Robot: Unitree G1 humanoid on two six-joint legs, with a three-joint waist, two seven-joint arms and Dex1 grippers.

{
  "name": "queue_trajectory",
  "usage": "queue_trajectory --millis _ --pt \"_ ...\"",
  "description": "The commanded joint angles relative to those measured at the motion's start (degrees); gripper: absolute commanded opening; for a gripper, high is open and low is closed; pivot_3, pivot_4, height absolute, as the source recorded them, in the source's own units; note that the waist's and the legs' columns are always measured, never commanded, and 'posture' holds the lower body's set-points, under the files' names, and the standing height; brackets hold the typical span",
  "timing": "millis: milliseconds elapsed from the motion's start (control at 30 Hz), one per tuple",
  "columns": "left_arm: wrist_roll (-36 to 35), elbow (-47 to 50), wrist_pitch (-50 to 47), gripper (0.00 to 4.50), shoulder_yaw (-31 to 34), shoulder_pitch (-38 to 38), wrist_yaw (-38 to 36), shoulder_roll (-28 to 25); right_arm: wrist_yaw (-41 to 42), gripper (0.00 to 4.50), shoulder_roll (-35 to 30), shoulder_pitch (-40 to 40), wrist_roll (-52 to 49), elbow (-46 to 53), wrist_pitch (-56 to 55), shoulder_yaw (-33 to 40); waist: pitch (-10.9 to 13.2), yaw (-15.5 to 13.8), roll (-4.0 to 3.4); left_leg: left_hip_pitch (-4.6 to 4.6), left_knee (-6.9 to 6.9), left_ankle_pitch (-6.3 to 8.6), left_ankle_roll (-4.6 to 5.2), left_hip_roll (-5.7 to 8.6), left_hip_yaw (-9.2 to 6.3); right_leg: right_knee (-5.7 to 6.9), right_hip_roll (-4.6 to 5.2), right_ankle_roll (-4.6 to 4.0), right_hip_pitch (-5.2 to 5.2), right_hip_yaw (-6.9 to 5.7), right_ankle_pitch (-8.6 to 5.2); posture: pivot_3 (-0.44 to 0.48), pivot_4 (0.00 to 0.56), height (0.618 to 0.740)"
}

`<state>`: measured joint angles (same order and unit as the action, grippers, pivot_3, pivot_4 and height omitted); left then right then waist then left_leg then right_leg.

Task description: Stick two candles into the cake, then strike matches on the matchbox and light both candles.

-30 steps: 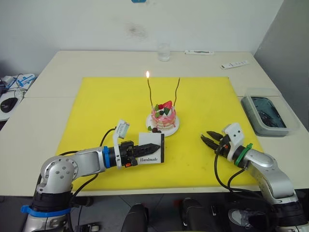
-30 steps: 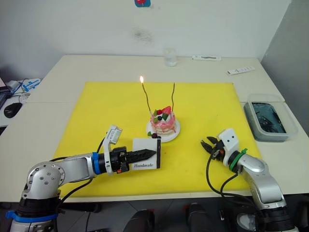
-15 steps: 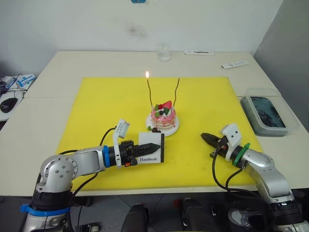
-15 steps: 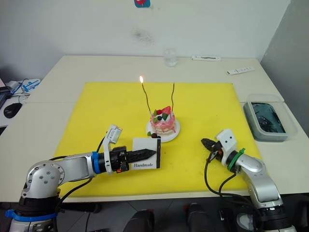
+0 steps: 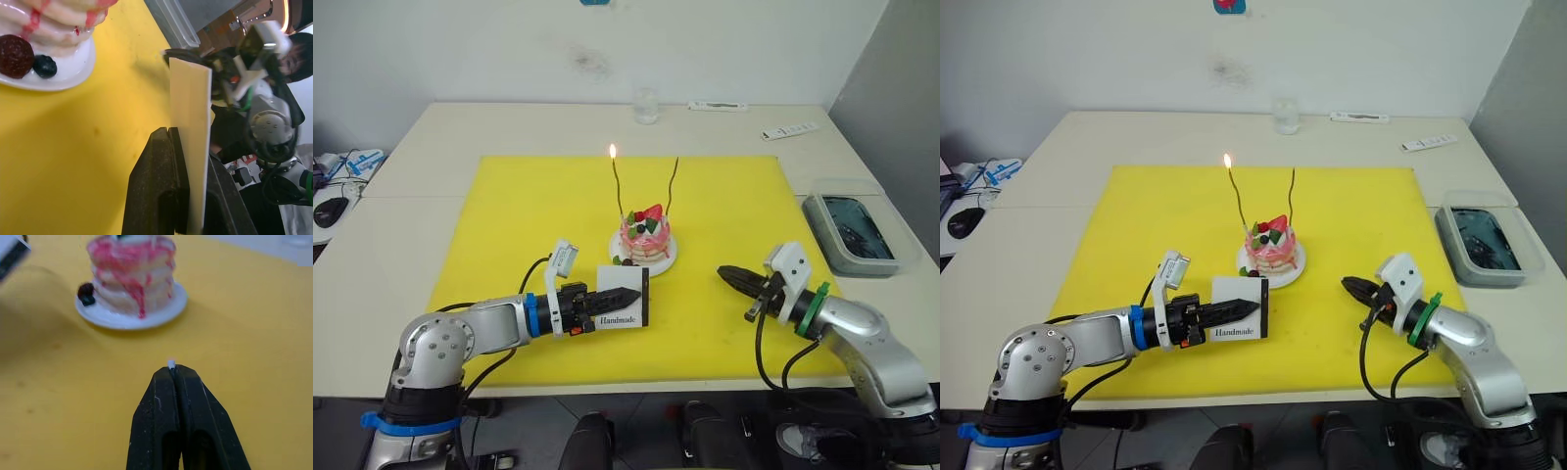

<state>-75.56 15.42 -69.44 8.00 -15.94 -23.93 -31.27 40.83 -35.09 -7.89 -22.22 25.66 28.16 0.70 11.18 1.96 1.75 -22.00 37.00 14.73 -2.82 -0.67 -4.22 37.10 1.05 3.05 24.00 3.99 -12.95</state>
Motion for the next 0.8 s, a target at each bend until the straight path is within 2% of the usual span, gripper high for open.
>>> queue_trajectory --millis 33,267,433,800 --pt "-1.5 0.2 0.7 0.0 0.4 -1.7 1.3 1.7 1.8 0.05 -3.1 -3.5 -4.4 8.5 4.6 1.0 0.0 0.0 0.0 0.0 0.0 0.0 0.0 0.0 -0.02 0.0 0.0 -0.02 0.0 -0.01 -0.01 0.0 0.15 0.74" --pt "0.7 -0.9 1.2 0.0 -1.4 -4.2 2.1 5.2 4.4 0.05 -7.5 -9.9 -6.9 14.2 10.6 -4.3 0.0 -0.1 0.01 -0.01 0.0 0.0 0.0 0.01 -0.04 -0.03 0.0 0.0 -0.03 -0.03 0.0 0.0 0.15 0.74" --pt "1.3 -0.8 1.4 0.0 -2.0 -4.7 2.3 6.6 4.7 0.05 -7.3 -15.2 -4.6 12.9 12.0 -9.3 0.0 -0.1 0.01 -0.05 -0.01 0.0 0.0 0.01 -0.04 -0.02 0.0 0.14 0.03 -0.04 0.08 0.0 0.15 0.74" --pt "1.2 -0.5 1.2 0.0 -1.7 -4.5 1.9 6.5 5.1 0.05 -7.4 -17.2 0.9 8.8 9.4 -13.1 0.0 -0.1 0.01 -0.08 -0.01 0.0 0.0 0.01 -0.06 -0.03 0.01 0.15 0.03 -0.06 0.09 0.0 0.15 0.74"
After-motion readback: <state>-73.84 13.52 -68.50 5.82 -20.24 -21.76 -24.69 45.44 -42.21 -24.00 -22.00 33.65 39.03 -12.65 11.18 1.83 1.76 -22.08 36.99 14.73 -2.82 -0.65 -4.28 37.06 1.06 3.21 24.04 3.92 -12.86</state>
